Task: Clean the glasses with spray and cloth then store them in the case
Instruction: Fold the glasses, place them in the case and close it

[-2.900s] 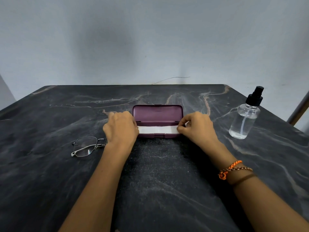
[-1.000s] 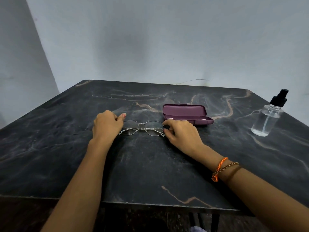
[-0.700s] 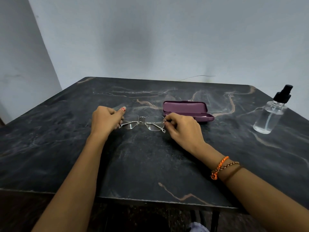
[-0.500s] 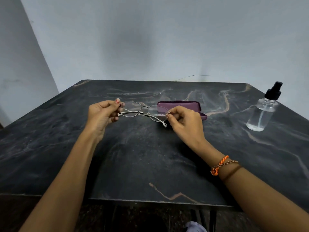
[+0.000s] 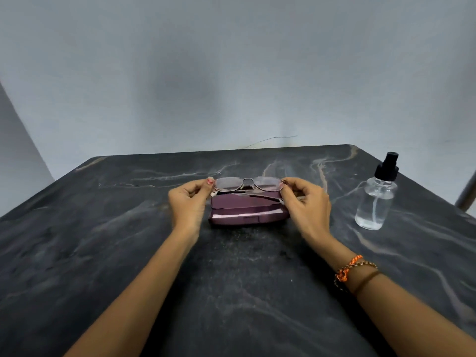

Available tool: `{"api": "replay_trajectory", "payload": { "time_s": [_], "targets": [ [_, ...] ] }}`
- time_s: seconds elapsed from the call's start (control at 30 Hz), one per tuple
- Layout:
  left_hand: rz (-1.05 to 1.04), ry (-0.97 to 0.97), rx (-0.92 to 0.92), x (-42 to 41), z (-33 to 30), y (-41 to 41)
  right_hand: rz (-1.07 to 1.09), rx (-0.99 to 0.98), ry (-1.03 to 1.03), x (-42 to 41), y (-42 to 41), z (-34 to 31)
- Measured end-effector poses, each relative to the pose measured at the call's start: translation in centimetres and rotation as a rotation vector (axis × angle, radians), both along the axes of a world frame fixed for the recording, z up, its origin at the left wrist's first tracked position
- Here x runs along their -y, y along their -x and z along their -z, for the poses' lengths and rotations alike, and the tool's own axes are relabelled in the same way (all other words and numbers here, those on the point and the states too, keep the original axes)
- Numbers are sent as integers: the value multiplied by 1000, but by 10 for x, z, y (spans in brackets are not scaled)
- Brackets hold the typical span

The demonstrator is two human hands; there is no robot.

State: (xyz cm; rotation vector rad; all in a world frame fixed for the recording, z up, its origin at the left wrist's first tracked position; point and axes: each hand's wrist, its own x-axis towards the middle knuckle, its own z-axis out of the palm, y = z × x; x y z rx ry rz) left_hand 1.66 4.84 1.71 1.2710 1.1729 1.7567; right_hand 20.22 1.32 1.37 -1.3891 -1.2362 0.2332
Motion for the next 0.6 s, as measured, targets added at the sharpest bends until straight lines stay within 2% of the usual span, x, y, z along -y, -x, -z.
{"api": "replay_trajectory", "payload": {
  "time_s": [0.2, 0.33, 0.6],
  "targets": [
    [-4, -18, -107, -9, 18, -8, -5, -79, 76, -10, -14, 4],
    [12, -45, -209, -5, 22, -9, 11, -46, 162, -12, -23, 8],
    [-28, 31, -81, -14, 26, -6, -71, -11, 144, -16, -20, 14]
  ]
}}
